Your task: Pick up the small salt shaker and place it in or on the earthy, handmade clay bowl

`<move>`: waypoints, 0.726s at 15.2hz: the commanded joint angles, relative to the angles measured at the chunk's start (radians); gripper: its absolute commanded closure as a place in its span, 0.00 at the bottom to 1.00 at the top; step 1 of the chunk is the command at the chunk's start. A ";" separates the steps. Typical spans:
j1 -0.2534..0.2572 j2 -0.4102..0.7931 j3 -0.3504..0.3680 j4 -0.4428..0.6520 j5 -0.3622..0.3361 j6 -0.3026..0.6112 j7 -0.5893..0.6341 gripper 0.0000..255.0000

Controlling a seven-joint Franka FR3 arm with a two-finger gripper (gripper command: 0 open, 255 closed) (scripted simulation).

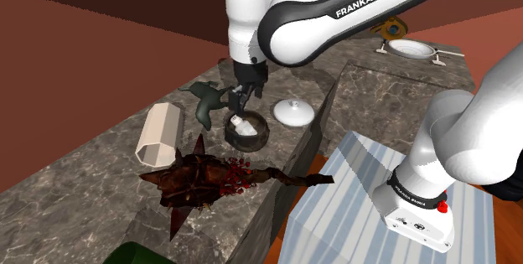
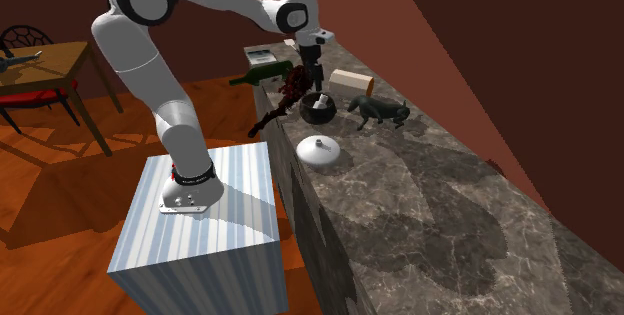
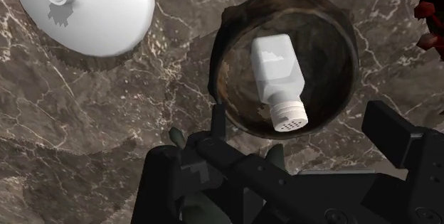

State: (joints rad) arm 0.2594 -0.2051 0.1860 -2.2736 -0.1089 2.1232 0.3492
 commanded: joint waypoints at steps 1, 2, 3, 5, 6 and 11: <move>0.003 -0.017 0.001 0.036 0.007 -0.053 -0.004 0.00; 0.005 -0.029 0.002 0.059 0.011 -0.087 -0.007 0.00; 0.006 -0.036 0.003 0.078 0.014 -0.114 -0.009 0.00; 0.007 -0.037 0.003 0.077 0.014 -0.114 -0.009 0.00; 0.006 -0.037 0.003 0.078 0.014 -0.114 -0.009 0.00; 0.006 -0.036 0.003 0.078 0.014 -0.114 -0.009 0.00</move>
